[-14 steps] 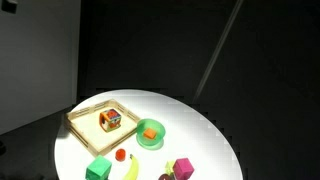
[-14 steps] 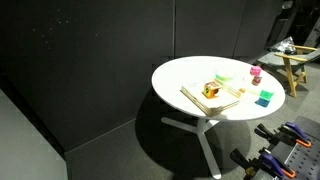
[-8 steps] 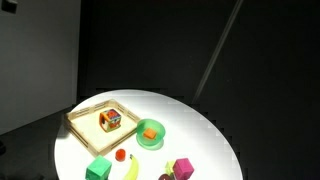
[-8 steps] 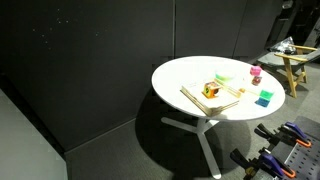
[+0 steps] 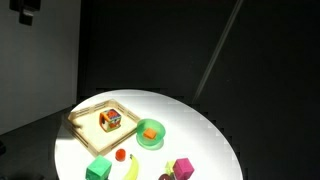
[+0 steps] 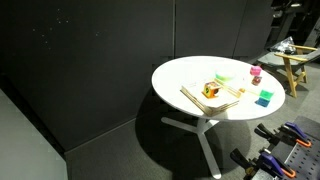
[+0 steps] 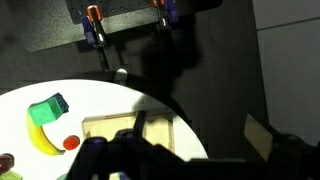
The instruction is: Move the banana to the left
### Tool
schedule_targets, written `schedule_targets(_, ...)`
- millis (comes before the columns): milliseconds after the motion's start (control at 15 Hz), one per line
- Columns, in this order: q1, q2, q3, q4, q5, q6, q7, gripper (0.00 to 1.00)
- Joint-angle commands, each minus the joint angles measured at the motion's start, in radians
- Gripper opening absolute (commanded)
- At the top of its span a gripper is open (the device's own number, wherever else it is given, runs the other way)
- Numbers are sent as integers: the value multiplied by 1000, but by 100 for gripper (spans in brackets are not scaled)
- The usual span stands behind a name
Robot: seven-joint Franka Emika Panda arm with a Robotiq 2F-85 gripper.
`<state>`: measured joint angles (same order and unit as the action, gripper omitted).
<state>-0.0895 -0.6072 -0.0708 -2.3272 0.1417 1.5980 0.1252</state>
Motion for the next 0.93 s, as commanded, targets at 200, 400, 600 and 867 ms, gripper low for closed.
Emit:
schedule_targets(200,-55,63,12,-12,-85,154,41,100)
schedule_targets(400,-77,101,24,-22,-126,249,111,100)
schedule_targets(600,-94,145,39,-31,-173,323,194,100)
schedule_targets(867,-102,221,44,-26,-221,376,273,100)
